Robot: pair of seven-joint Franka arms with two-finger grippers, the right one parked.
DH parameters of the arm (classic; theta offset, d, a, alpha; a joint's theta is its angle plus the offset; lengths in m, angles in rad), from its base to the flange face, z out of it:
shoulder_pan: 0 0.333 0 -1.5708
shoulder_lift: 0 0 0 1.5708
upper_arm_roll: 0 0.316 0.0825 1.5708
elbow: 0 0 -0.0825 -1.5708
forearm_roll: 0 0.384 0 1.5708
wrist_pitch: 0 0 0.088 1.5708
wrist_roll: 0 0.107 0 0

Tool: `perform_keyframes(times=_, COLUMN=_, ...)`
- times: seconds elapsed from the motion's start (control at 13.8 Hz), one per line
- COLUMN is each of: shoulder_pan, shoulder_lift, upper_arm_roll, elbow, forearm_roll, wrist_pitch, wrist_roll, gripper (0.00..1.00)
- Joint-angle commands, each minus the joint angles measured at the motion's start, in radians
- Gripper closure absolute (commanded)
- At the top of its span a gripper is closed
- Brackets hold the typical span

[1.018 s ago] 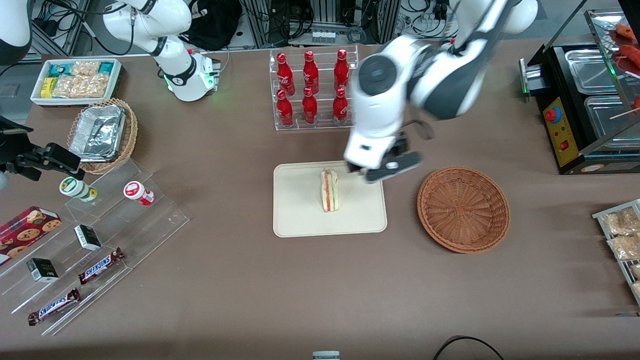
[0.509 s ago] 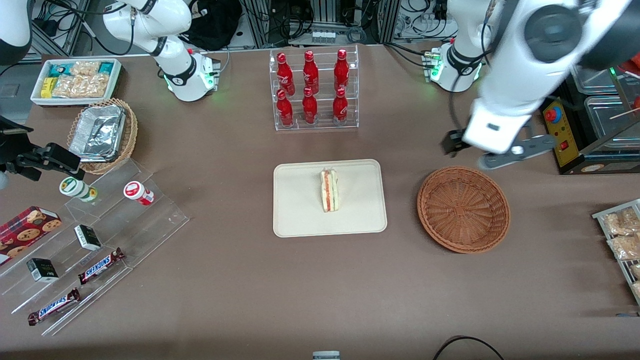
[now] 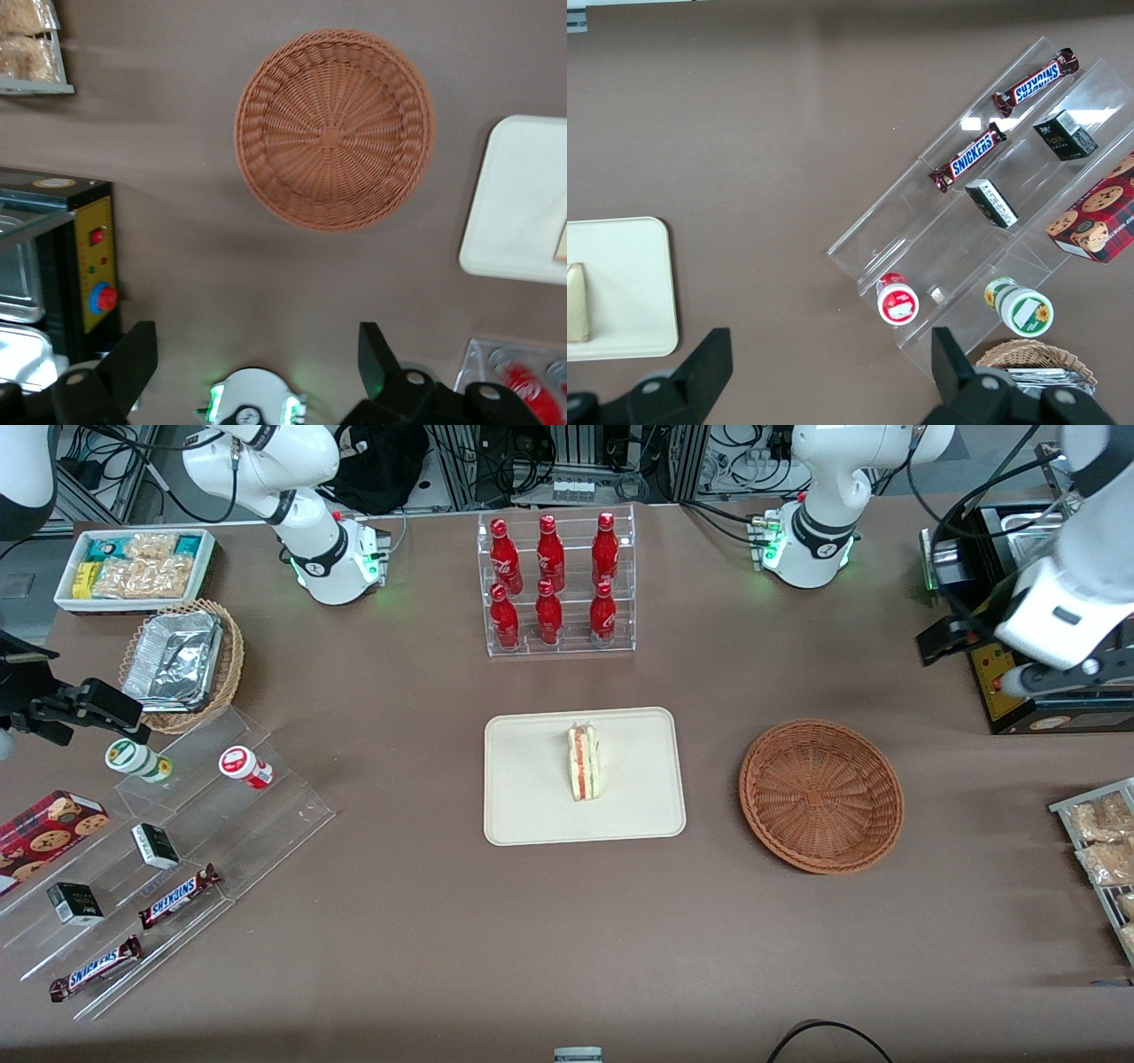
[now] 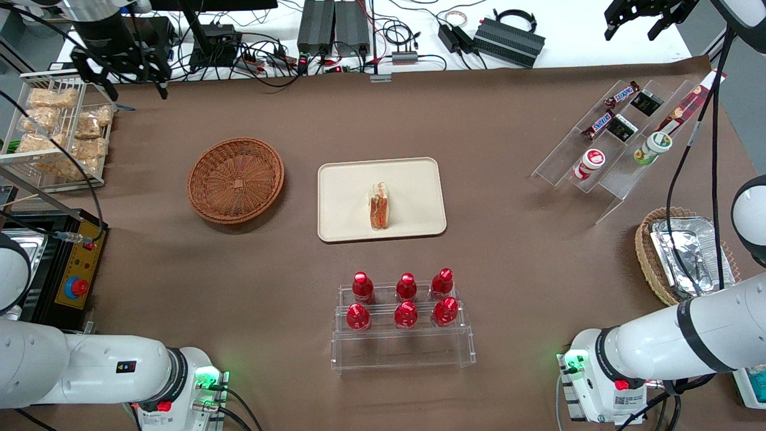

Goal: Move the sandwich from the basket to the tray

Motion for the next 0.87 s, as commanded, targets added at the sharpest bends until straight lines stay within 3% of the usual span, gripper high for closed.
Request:
perform_keyframes(times=0.0, shoulder_pan=0.032, shoulder_lift=-0.024, upper_arm_roll=-0.014, elbow=0.002, forearm_roll=-0.010, wrist_pitch=-0.011, wrist_roll=0.060, gripper=0.00)
perform_keyframes(times=0.29, shoulder_pan=0.026, shoulder_lift=0.011, upper_arm_roll=-0.030, elbow=0.030, forearm_roll=-0.010, wrist_pitch=-0.010, wrist_roll=0.061, gripper=0.00)
perform_keyframes(times=0.58, shoulder_pan=0.154, shoulder_lift=0.016, upper_arm_roll=-0.151, elbow=0.043, forearm_roll=-0.002, wrist_pitch=-0.004, wrist_roll=0.065, gripper=0.00)
perform_keyframes(times=0.8, shoulder_pan=0.167, shoulder_lift=0.017, upper_arm_roll=-0.165, elbow=0.046, forearm_roll=-0.001, wrist_pitch=0.005, wrist_roll=0.063, gripper=0.00)
